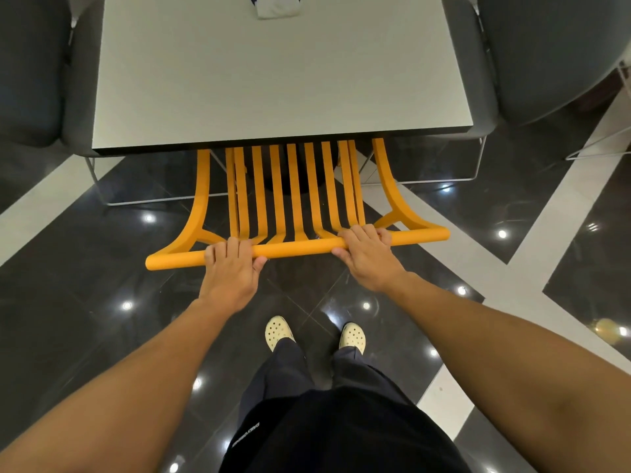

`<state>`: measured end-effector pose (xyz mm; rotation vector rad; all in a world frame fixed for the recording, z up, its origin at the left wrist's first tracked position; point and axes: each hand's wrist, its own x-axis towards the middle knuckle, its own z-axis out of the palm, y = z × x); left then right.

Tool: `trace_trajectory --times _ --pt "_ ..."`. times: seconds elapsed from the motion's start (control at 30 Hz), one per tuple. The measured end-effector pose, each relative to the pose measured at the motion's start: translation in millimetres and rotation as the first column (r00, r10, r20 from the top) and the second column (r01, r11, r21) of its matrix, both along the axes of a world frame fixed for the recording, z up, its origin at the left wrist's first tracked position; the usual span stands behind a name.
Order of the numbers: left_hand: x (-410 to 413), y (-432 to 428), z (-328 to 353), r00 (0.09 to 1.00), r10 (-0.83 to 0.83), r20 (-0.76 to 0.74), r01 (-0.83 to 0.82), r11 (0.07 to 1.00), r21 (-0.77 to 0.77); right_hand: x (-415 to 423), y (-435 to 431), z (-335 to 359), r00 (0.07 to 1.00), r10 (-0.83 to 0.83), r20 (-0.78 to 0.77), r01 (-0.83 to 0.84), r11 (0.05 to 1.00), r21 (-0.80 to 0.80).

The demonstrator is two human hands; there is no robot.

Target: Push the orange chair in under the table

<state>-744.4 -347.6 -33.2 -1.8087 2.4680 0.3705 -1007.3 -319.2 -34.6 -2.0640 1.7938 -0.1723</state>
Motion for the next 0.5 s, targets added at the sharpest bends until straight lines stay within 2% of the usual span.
trace_trajectory --times 0.13,0.27,0.37,0.5 --pt "-15 5 4 0.999 0.010 -0.047 -0.008 0.999 0.039 -18 -2 -2 1.000 0.001 0.019 -0.001 1.000 0.001" --pt "-16 5 5 0.996 -0.006 -0.094 0.012 0.998 0.062 -17 0 -2 0.995 -0.024 -0.094 0.021 0.999 -0.039" --pt "1 0 1 0.996 -0.024 -0.083 0.028 0.998 0.048 4 2 0 0.990 -0.055 -0.131 0.049 0.998 -0.050" --pt "9 -4 2 0.999 -0.018 -0.039 0.020 0.999 0.039 10 0 0 0.996 -0.029 -0.084 0.027 0.999 -0.022"
